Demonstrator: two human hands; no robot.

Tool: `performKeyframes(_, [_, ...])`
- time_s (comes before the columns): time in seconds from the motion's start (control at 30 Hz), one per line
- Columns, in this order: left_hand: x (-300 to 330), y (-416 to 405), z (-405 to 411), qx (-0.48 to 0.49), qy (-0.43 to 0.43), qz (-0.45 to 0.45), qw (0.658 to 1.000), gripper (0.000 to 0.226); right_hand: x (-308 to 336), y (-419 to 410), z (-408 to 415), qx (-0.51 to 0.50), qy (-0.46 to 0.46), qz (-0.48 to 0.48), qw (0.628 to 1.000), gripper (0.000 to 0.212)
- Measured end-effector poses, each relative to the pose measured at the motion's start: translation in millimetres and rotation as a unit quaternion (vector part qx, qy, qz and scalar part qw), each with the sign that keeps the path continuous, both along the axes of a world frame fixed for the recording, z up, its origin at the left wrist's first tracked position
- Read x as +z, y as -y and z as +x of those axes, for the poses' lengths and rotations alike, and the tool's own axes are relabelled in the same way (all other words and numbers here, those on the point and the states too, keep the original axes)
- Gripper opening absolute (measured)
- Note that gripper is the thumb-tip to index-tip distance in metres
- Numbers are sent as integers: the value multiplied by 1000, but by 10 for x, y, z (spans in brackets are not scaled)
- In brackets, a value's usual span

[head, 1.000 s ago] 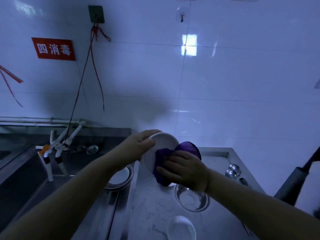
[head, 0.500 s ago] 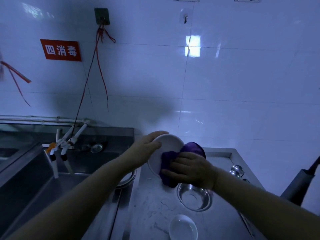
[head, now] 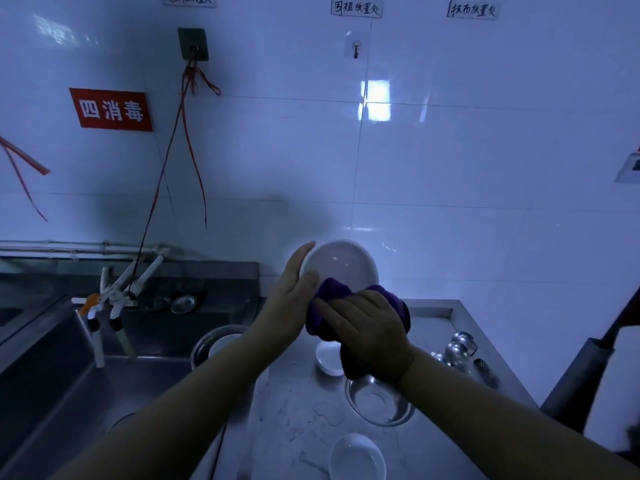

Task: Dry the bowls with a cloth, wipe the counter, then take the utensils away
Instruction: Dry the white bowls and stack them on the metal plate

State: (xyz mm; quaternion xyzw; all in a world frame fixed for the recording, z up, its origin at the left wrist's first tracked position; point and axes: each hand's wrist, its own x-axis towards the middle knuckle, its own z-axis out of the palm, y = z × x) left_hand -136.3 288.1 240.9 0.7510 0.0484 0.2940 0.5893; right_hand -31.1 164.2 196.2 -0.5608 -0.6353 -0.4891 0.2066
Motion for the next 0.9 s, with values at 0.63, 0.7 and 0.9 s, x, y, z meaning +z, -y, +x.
performKeyframes(0.63, [44, 62, -24, 6, -49, 4, 999, 24, 1, 167, -15, -1, 2, -57, 998, 25])
performKeyframes(0.7, [161, -27, -49, -35, -103, 44, 993, 32, 64, 263, 112, 19, 80, -118, 990, 20])
performKeyframes(0.9, [126, -21, -39, -17, -69, -74, 995, 37, 108, 130, -47, -25, -35, -61, 997, 23])
